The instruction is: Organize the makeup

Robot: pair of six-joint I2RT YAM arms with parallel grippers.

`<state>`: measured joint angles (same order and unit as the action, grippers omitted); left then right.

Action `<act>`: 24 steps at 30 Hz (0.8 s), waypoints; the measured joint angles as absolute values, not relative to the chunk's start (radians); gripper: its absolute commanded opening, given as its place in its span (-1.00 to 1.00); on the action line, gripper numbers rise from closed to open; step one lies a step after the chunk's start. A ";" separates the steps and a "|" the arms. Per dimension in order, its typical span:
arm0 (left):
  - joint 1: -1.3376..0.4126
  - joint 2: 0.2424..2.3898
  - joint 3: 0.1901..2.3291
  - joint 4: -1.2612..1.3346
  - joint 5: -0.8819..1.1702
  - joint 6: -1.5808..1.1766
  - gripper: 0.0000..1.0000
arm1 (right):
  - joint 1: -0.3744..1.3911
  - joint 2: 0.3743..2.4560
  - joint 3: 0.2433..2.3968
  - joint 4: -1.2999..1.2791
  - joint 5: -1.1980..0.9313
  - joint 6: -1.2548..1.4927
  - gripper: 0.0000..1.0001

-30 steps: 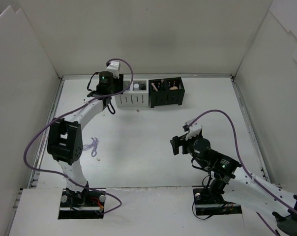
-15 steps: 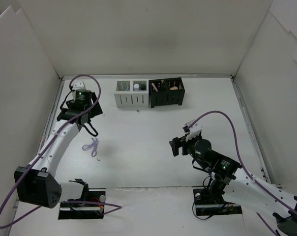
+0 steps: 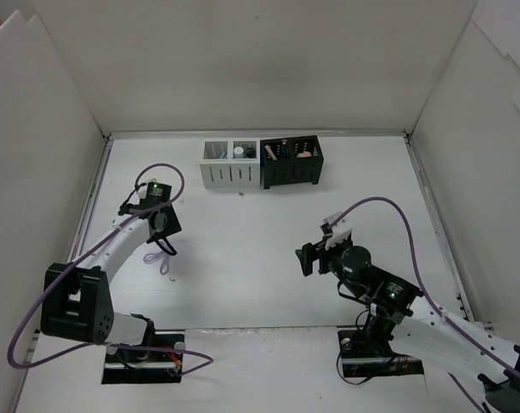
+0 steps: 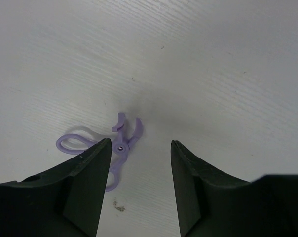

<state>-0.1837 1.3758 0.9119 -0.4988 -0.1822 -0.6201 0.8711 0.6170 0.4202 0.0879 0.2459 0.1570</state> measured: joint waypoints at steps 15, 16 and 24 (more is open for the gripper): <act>-0.179 1.467 0.887 -0.488 -0.182 -0.644 -0.01 | 0.871 0.613 0.401 0.113 0.228 0.159 0.61; -0.179 1.477 0.887 -0.488 -0.182 -0.644 -0.01 | 0.871 0.613 0.401 0.115 0.227 0.159 0.61; -0.179 1.546 0.887 -0.488 -0.181 -0.644 -0.12 | 0.871 0.613 0.400 0.117 0.226 0.160 0.60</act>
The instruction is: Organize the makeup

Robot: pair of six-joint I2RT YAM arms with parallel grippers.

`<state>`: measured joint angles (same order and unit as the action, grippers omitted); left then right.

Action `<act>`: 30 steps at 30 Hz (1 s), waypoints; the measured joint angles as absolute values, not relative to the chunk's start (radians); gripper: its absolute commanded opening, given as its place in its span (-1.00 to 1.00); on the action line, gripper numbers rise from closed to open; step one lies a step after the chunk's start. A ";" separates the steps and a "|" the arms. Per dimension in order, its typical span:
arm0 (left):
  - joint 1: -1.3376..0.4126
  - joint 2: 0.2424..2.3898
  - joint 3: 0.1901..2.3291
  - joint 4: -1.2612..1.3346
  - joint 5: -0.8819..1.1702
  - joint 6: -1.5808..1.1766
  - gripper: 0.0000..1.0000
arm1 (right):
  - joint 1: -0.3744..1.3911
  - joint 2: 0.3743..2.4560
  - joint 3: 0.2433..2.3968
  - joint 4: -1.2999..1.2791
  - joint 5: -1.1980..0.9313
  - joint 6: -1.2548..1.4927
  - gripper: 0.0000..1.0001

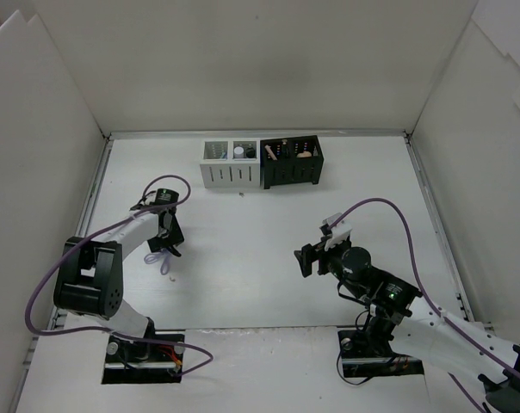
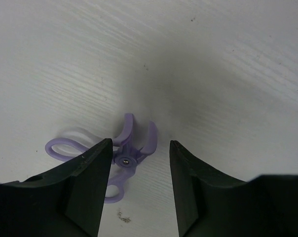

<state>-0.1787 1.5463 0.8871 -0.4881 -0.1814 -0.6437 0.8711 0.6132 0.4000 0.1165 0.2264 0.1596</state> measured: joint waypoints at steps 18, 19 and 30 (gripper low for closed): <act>-0.191 1.571 0.910 -0.457 -0.089 -0.635 -0.99 | 0.871 0.613 0.400 0.117 0.220 0.160 0.61; -0.197 1.566 0.920 -0.457 -0.076 -0.634 -0.99 | 0.871 0.613 0.400 0.117 0.220 0.160 0.60; -0.243 1.443 1.170 -0.316 0.097 -0.572 -1.00 | 0.871 0.613 0.400 0.117 0.221 0.160 0.60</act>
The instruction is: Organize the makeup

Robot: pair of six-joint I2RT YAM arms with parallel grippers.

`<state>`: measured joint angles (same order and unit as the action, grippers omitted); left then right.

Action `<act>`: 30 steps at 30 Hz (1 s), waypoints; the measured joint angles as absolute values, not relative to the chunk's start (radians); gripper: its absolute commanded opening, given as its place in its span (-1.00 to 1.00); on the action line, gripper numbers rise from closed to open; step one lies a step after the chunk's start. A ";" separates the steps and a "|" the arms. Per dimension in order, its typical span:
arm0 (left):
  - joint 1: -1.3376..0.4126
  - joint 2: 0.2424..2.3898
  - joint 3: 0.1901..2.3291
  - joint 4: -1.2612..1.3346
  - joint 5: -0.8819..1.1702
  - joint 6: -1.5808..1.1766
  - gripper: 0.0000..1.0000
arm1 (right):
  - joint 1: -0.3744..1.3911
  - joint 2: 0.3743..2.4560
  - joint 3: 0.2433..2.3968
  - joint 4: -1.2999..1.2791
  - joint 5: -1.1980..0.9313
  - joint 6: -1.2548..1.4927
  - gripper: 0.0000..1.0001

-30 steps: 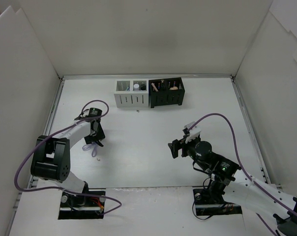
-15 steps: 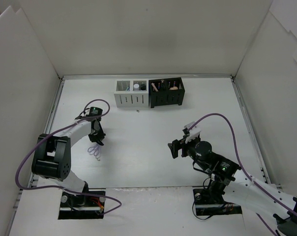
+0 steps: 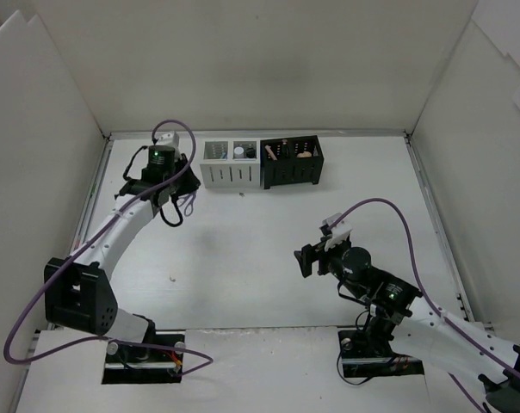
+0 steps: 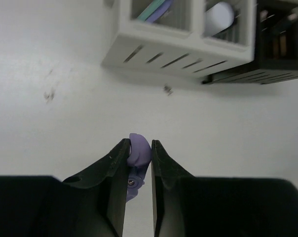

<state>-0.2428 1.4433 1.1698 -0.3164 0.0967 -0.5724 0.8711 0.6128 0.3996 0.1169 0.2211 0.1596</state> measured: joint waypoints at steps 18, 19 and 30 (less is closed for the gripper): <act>-0.245 1.925 1.649 0.257 0.456 -0.458 -1.00 | 0.871 0.693 0.400 0.117 0.234 0.159 0.60; -0.245 1.950 1.652 0.294 0.462 -0.467 -1.00 | 0.871 0.699 0.400 0.117 0.237 0.159 0.60; -0.208 2.072 1.555 0.648 0.449 -0.622 -1.00 | 0.870 0.702 0.400 0.116 0.250 0.160 0.61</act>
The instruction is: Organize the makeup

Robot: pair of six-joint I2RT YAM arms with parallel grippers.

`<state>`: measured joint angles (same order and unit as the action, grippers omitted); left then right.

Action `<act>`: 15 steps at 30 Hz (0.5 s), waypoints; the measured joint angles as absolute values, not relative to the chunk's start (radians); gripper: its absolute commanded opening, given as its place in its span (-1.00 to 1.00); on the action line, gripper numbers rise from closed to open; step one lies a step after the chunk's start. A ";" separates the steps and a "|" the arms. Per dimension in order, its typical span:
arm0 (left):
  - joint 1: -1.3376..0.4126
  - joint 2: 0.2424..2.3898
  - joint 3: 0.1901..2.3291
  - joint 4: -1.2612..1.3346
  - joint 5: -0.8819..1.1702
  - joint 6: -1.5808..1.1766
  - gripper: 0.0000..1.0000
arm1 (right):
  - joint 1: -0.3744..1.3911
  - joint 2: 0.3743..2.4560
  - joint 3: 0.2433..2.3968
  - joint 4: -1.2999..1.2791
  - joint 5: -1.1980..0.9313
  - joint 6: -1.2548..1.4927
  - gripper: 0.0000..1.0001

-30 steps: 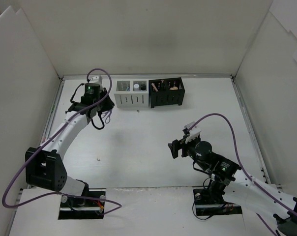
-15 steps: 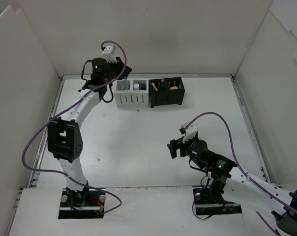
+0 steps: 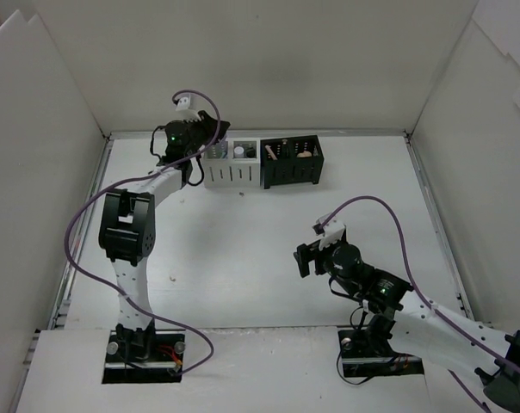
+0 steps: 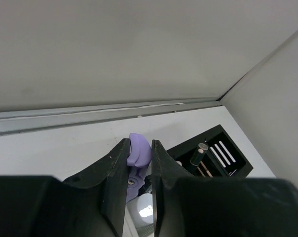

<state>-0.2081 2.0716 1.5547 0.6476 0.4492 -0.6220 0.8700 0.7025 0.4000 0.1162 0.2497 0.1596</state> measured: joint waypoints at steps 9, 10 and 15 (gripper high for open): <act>-0.203 2.071 1.474 0.732 0.425 -0.630 -1.00 | 0.870 0.703 0.400 0.117 0.251 0.160 0.61; -0.203 2.070 1.473 0.743 0.423 -0.629 -0.99 | 0.870 0.703 0.400 0.117 0.251 0.160 0.61; -0.203 2.057 1.433 0.767 0.409 -0.629 -0.88 | 0.869 0.703 0.400 0.117 0.251 0.160 0.61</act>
